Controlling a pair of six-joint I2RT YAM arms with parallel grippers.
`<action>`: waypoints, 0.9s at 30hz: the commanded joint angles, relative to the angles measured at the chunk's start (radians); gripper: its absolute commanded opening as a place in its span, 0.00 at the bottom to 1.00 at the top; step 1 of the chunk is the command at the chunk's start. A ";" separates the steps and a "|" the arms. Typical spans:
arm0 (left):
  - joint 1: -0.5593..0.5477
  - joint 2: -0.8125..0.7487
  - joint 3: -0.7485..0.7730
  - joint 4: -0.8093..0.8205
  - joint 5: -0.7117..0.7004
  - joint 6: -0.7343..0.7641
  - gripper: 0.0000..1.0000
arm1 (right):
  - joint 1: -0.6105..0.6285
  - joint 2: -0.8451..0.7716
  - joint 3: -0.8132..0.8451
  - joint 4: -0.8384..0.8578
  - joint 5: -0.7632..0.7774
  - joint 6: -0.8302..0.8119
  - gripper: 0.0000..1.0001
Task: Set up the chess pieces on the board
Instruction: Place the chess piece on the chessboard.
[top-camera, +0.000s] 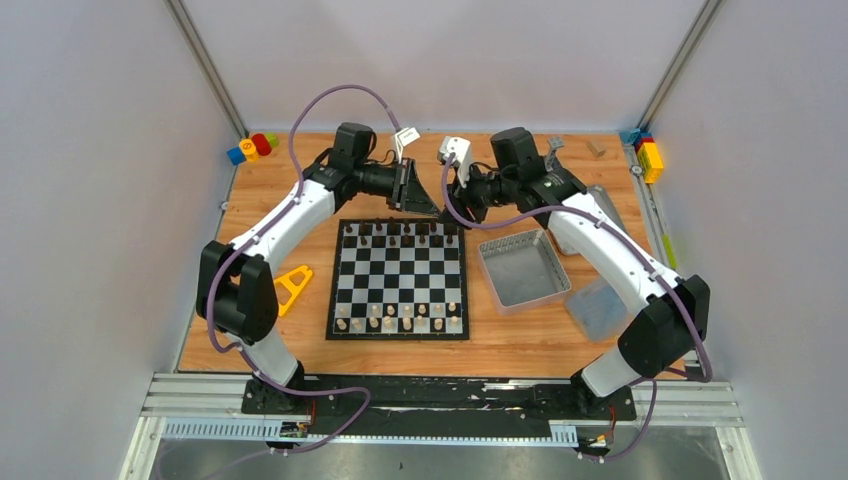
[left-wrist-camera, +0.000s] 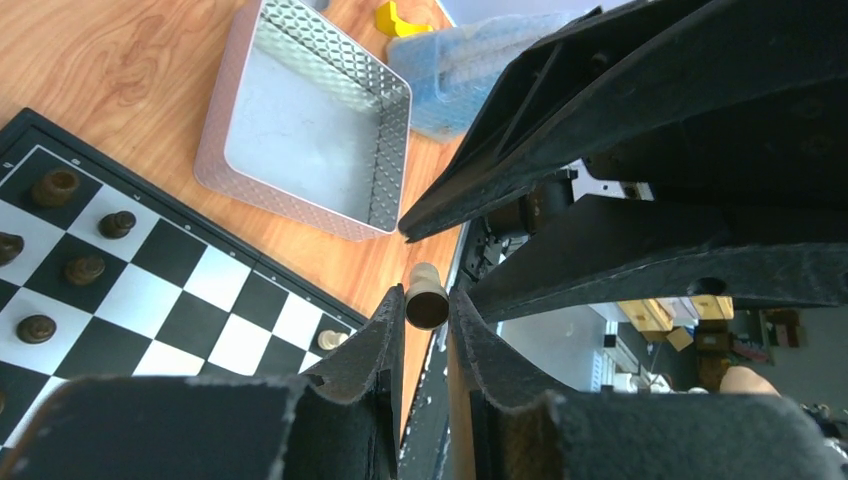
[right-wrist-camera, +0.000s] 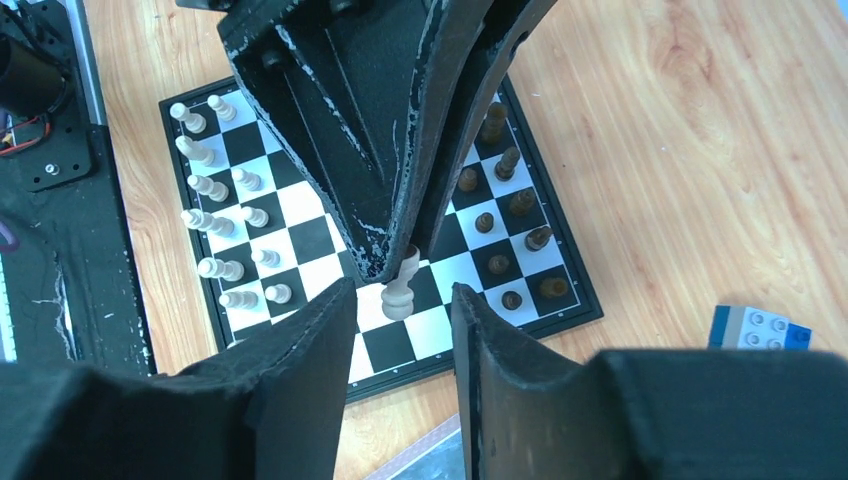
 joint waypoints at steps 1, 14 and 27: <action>-0.001 -0.049 -0.022 0.112 0.049 -0.045 0.00 | -0.026 -0.072 -0.018 0.084 -0.019 0.058 0.44; 0.052 -0.170 -0.234 0.798 0.039 -0.386 0.00 | -0.259 -0.107 -0.077 0.335 -0.367 0.491 0.48; 0.043 -0.179 -0.465 1.365 -0.095 -0.670 0.00 | -0.273 -0.018 -0.146 0.623 -0.632 0.822 0.45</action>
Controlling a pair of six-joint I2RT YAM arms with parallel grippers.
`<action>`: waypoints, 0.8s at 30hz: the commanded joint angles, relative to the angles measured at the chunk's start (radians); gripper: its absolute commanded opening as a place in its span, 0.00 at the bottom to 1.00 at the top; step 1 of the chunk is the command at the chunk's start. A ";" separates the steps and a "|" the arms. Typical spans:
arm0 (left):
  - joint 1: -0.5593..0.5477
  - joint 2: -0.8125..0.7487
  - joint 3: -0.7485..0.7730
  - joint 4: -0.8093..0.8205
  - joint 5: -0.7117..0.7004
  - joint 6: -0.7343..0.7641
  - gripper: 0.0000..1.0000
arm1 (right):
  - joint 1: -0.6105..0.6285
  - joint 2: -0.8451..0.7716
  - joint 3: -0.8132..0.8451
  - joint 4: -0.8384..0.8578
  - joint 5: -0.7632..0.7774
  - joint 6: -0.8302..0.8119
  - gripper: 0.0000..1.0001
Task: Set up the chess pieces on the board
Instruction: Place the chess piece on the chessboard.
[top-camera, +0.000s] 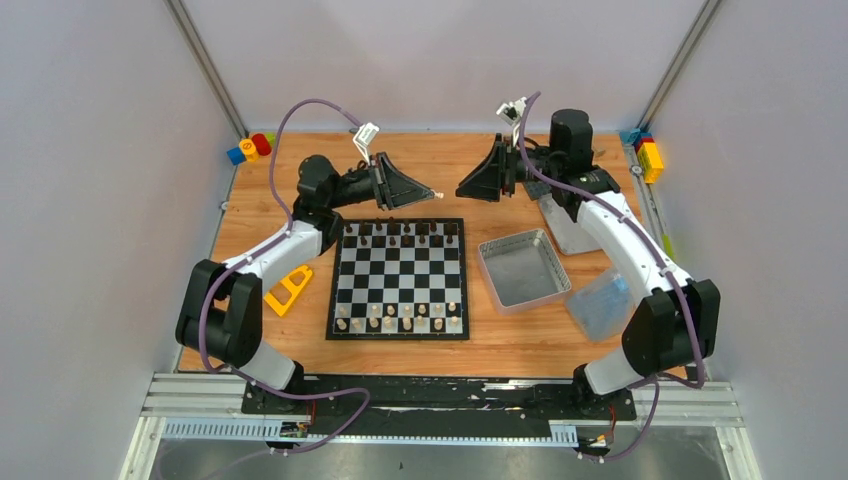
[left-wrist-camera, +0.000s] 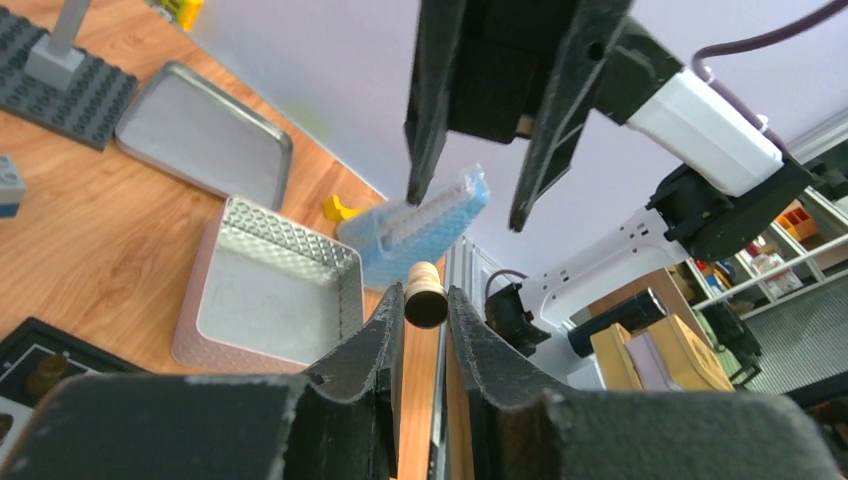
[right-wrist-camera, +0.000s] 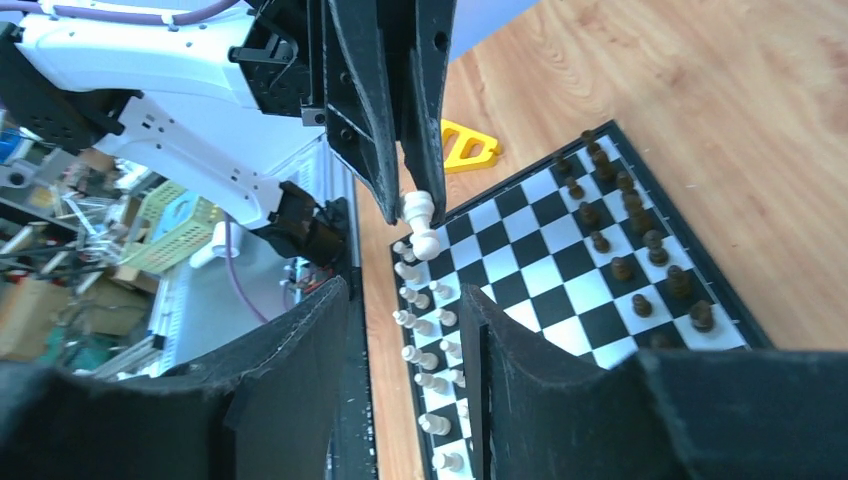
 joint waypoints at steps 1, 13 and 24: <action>-0.011 -0.026 -0.019 0.232 -0.057 -0.067 0.00 | 0.001 0.041 -0.034 0.175 -0.113 0.169 0.45; -0.043 -0.022 -0.062 0.307 -0.092 -0.031 0.00 | 0.005 0.089 -0.056 0.322 -0.195 0.269 0.44; -0.067 0.005 -0.057 0.330 -0.101 -0.009 0.00 | 0.022 0.128 -0.049 0.357 -0.228 0.313 0.40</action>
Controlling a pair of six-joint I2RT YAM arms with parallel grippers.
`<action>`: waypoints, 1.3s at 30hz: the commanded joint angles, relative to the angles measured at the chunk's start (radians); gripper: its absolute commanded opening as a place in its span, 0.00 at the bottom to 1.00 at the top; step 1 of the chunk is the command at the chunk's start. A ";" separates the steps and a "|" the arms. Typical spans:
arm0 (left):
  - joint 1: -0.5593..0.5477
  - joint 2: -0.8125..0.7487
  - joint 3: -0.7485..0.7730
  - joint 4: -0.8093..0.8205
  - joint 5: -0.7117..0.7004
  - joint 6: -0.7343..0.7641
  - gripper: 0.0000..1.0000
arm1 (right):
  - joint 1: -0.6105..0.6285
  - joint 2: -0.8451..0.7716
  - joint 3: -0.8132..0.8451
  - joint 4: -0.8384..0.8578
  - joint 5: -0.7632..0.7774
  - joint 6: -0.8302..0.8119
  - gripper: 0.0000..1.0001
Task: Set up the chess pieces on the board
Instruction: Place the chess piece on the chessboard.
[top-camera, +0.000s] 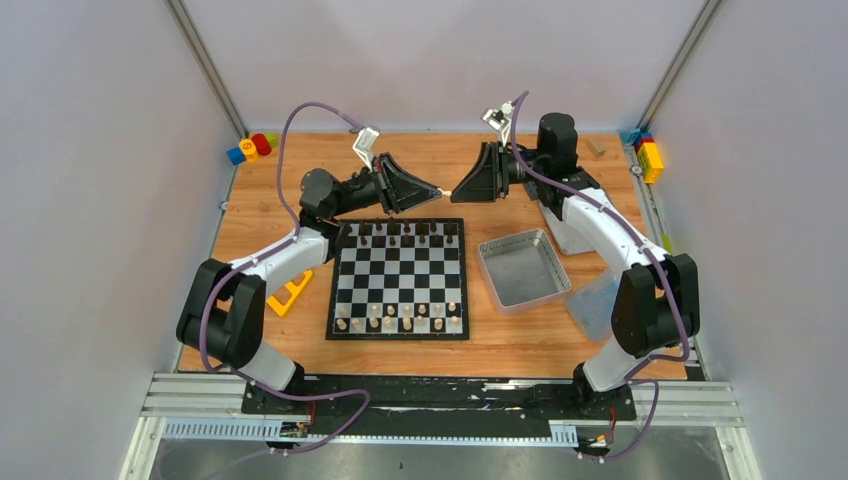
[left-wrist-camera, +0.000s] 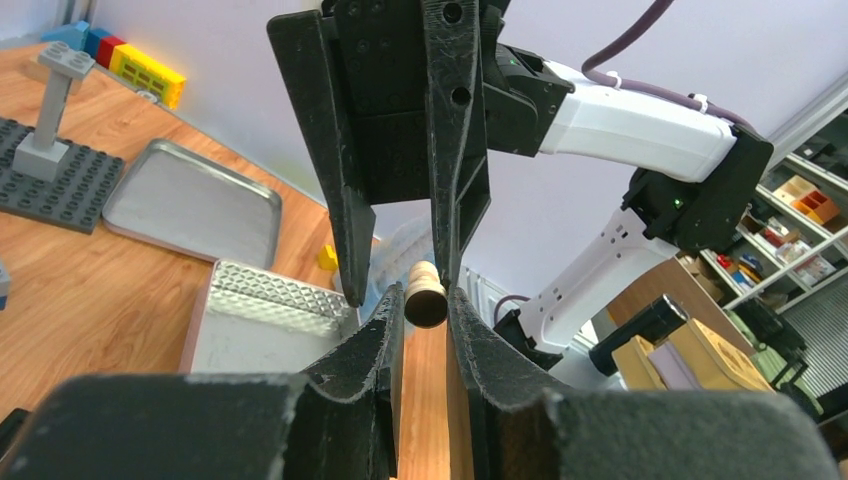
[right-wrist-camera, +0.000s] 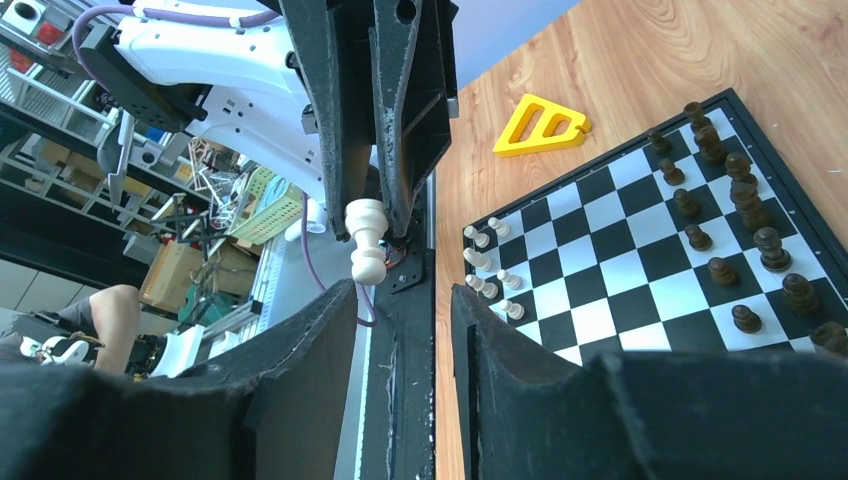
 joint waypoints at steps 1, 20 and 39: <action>-0.014 0.007 0.001 0.063 -0.012 0.035 0.00 | 0.010 0.007 0.004 0.068 -0.037 0.030 0.40; -0.020 0.003 -0.016 0.046 -0.022 0.078 0.00 | 0.021 0.021 0.010 0.116 -0.057 0.079 0.23; -0.037 -0.010 -0.045 0.000 -0.014 0.144 0.05 | 0.025 0.017 0.027 0.096 -0.058 0.059 0.07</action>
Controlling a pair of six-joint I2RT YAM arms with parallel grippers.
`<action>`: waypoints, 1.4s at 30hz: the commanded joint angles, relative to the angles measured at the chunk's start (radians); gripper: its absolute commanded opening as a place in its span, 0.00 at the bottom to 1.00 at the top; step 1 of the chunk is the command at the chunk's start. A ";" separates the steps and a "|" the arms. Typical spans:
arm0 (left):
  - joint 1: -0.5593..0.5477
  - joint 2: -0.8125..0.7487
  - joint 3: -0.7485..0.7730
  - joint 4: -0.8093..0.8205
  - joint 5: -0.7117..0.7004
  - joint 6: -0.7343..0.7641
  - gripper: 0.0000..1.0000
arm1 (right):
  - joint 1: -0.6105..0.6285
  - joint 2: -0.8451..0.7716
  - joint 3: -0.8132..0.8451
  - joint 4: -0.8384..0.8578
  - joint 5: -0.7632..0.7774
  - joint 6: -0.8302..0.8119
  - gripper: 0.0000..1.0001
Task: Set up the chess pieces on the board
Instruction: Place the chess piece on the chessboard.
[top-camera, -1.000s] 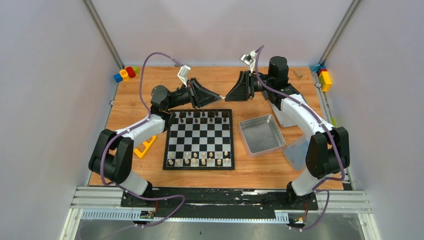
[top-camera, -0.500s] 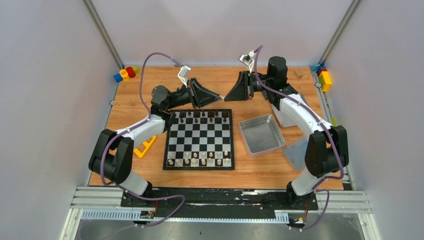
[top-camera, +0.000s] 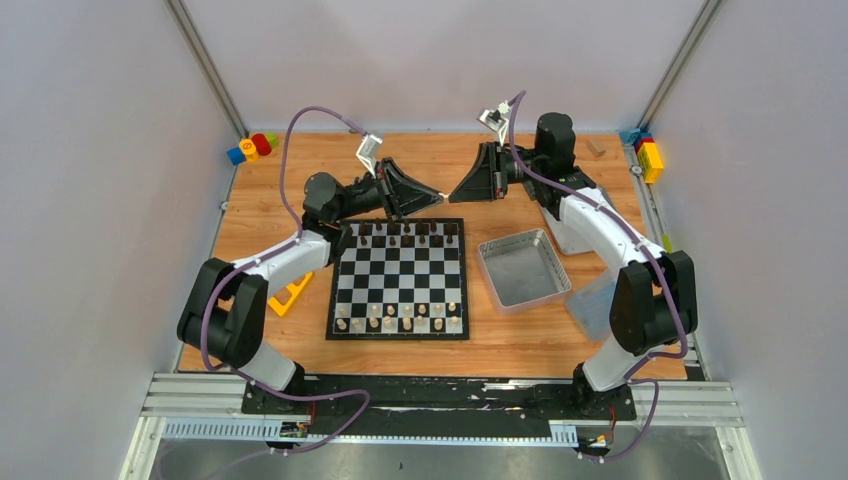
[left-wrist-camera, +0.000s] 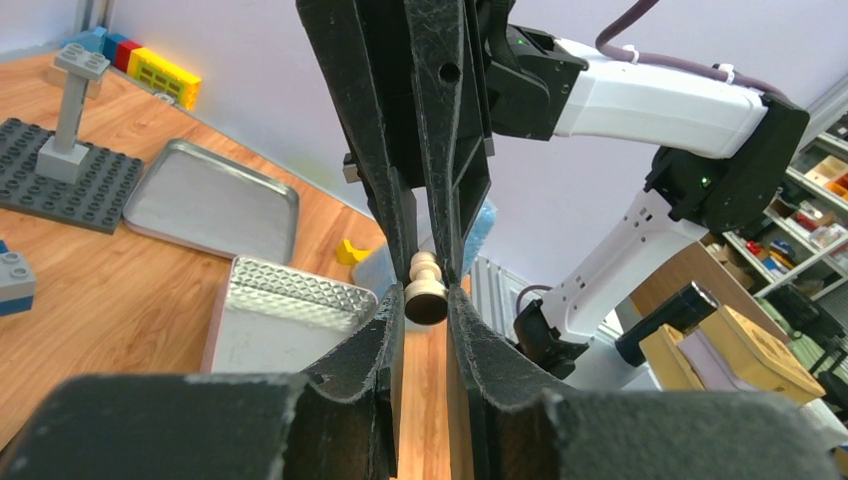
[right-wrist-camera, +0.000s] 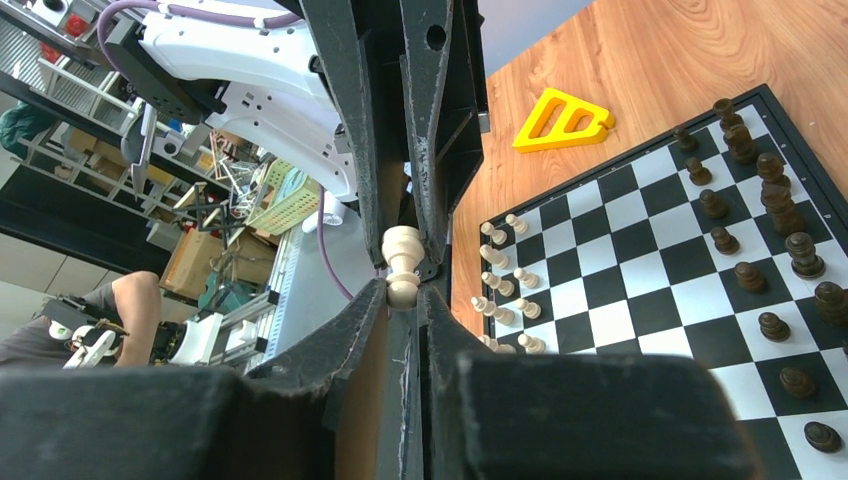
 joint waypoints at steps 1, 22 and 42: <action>-0.021 -0.020 -0.022 -0.021 -0.005 0.084 0.08 | 0.007 -0.004 0.029 0.018 -0.021 -0.019 0.05; -0.028 -0.081 0.007 -0.221 0.016 0.233 0.63 | 0.005 -0.070 0.036 -0.225 0.016 -0.267 0.00; 0.318 -0.301 0.140 -1.136 0.042 0.853 0.88 | 0.109 -0.091 0.166 -0.613 0.353 -0.627 0.00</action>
